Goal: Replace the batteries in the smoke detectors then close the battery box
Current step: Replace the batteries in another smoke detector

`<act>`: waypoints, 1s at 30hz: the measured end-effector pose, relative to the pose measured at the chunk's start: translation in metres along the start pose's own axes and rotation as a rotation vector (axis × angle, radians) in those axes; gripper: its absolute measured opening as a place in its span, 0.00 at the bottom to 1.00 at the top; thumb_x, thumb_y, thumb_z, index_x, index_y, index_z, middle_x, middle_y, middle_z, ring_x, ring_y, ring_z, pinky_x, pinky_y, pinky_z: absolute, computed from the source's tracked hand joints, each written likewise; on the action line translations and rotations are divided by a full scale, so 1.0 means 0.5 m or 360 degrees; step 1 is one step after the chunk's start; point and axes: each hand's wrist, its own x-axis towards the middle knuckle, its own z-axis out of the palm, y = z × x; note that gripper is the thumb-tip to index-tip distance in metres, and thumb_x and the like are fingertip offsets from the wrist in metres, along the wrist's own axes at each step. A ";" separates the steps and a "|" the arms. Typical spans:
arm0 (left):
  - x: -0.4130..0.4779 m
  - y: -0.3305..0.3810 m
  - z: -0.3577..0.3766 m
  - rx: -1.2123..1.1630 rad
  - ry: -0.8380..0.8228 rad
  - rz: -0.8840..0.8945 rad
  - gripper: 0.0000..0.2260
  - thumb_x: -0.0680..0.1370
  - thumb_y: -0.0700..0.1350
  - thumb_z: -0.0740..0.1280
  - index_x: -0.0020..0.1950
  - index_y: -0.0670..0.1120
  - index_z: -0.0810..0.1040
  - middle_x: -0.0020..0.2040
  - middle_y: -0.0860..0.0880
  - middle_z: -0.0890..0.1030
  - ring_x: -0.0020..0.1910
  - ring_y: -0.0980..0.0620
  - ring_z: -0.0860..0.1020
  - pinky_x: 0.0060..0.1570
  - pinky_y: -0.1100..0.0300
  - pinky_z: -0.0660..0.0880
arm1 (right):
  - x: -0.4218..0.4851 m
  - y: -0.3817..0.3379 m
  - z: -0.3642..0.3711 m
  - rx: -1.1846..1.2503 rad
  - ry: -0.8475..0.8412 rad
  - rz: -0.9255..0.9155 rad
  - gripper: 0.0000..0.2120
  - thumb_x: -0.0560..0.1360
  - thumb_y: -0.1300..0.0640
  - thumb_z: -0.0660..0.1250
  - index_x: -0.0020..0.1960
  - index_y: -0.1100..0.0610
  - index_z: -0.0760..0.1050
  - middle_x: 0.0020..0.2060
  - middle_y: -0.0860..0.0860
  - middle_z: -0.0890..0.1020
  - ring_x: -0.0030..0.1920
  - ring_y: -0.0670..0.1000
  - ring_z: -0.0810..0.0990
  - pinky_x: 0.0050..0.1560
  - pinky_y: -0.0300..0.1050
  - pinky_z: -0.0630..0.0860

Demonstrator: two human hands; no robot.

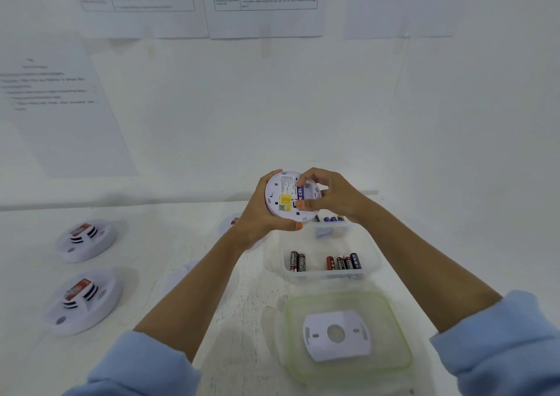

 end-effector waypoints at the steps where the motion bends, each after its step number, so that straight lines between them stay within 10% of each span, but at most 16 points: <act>1: 0.002 -0.002 -0.003 0.0013 -0.0004 -0.0002 0.42 0.58 0.33 0.74 0.68 0.49 0.61 0.60 0.54 0.72 0.56 0.61 0.75 0.48 0.65 0.77 | 0.006 0.005 -0.006 0.0079 0.0007 0.0049 0.11 0.69 0.65 0.72 0.45 0.52 0.75 0.48 0.51 0.79 0.48 0.49 0.80 0.40 0.39 0.80; 4: 0.008 -0.009 -0.018 0.0031 0.0004 -0.0011 0.43 0.58 0.32 0.75 0.68 0.49 0.60 0.61 0.55 0.71 0.57 0.63 0.74 0.49 0.65 0.76 | 0.029 0.030 -0.031 0.0198 0.0252 0.0231 0.06 0.74 0.65 0.65 0.49 0.56 0.77 0.45 0.54 0.79 0.38 0.50 0.79 0.39 0.38 0.77; 6: 0.012 -0.015 -0.026 0.0041 -0.0001 -0.0011 0.44 0.58 0.32 0.75 0.68 0.49 0.60 0.62 0.55 0.70 0.58 0.64 0.73 0.50 0.65 0.76 | 0.047 0.060 -0.049 -0.0413 0.0269 0.0342 0.08 0.74 0.66 0.65 0.52 0.60 0.78 0.41 0.53 0.78 0.37 0.50 0.76 0.38 0.37 0.73; 10: 0.020 -0.031 -0.031 0.0053 0.0003 -0.0020 0.44 0.57 0.33 0.75 0.69 0.49 0.60 0.63 0.54 0.69 0.62 0.59 0.71 0.54 0.63 0.76 | 0.076 0.105 -0.047 -0.1399 -0.0292 0.0633 0.10 0.70 0.64 0.69 0.50 0.63 0.81 0.38 0.56 0.80 0.34 0.52 0.76 0.43 0.43 0.76; 17: 0.032 -0.042 -0.037 0.0086 0.0005 -0.0030 0.43 0.58 0.33 0.75 0.67 0.50 0.60 0.63 0.55 0.69 0.60 0.63 0.72 0.52 0.66 0.75 | 0.104 0.096 -0.035 -0.1607 -0.0632 0.0746 0.10 0.72 0.63 0.62 0.49 0.60 0.80 0.36 0.56 0.79 0.29 0.50 0.74 0.46 0.50 0.78; 20: 0.035 -0.044 -0.037 0.0087 0.0008 -0.0034 0.42 0.58 0.32 0.75 0.67 0.50 0.60 0.62 0.56 0.69 0.58 0.66 0.72 0.50 0.67 0.75 | 0.103 0.099 -0.025 -0.1727 -0.0676 0.0736 0.11 0.74 0.60 0.59 0.34 0.60 0.74 0.31 0.55 0.77 0.30 0.53 0.73 0.42 0.48 0.75; 25: 0.034 -0.043 -0.036 0.0089 -0.0003 -0.0031 0.43 0.58 0.33 0.75 0.68 0.49 0.60 0.62 0.55 0.69 0.60 0.62 0.72 0.52 0.65 0.76 | 0.101 0.098 -0.031 -0.1605 -0.0698 0.0658 0.17 0.75 0.60 0.60 0.27 0.57 0.66 0.25 0.51 0.72 0.26 0.50 0.70 0.37 0.42 0.71; 30: 0.028 -0.041 -0.039 0.0076 -0.0003 -0.0036 0.43 0.58 0.32 0.75 0.68 0.48 0.59 0.62 0.55 0.70 0.59 0.62 0.73 0.52 0.64 0.76 | 0.087 0.063 -0.059 -0.0735 -0.0342 0.0706 0.04 0.77 0.61 0.63 0.46 0.62 0.74 0.34 0.57 0.78 0.31 0.52 0.76 0.33 0.41 0.74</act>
